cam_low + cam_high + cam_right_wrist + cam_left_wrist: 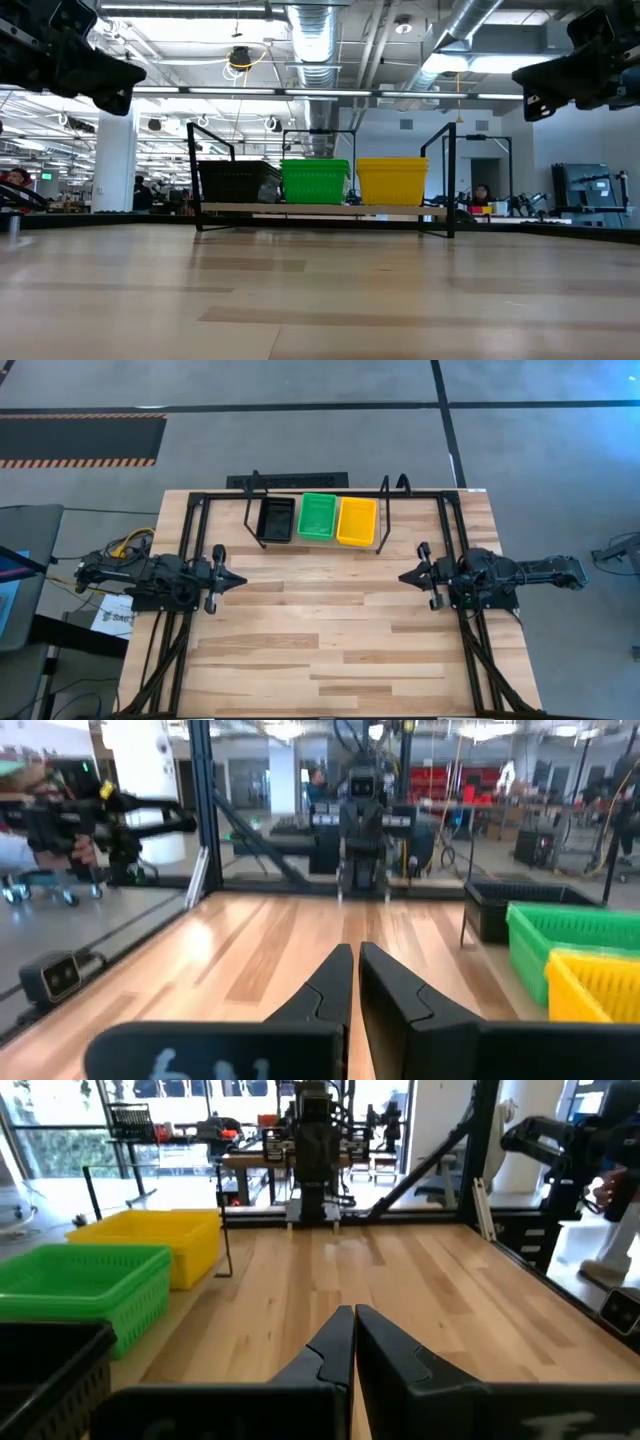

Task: Stack baskets on shelf by color
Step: Return to Home Position

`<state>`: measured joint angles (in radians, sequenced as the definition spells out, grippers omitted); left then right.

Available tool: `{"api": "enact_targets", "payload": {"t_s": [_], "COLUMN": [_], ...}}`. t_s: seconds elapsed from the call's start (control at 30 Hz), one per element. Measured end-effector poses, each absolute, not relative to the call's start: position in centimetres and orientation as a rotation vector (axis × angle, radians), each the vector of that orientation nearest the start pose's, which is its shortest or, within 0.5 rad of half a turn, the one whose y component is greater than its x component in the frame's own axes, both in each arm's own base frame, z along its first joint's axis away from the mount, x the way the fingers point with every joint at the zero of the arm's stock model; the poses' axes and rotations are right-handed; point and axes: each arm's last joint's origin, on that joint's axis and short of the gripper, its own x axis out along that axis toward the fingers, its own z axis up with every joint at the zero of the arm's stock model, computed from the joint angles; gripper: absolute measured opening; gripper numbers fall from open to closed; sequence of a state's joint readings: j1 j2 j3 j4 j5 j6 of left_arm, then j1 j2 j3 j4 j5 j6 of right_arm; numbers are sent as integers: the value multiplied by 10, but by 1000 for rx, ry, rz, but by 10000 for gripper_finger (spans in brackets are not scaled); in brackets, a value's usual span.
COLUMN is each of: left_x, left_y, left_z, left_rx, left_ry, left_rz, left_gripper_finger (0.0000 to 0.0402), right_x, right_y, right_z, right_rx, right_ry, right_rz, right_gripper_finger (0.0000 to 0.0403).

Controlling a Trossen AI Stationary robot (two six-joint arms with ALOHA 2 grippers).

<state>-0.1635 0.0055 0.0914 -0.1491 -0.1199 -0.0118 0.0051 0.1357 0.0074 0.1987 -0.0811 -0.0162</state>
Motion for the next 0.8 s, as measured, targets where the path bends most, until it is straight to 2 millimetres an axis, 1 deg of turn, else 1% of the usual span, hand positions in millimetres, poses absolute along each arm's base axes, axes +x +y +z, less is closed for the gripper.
{"api": "enact_targets", "payload": {"t_s": [0.27,0.53,0.7,0.8], "left_x": [89,89,89,89], "left_y": [-11,-11,-11,-11], "left_z": [171,171,170,170], "left_rx": [-61,-66,-72,-65], "left_ry": [168,176,177,177], "left_rz": [-37,-36,-36,-36], "left_gripper_finger": [0,0,0,0], "right_x": [106,105,105,105], "right_y": [3,3,0,0], "right_z": [166,158,159,160], "right_rx": [-16,-12,70,85], "right_ry": [17,91,87,86], "right_rz": [84,77,5,-3], "right_gripper_finger": [43,43,43,43]}}
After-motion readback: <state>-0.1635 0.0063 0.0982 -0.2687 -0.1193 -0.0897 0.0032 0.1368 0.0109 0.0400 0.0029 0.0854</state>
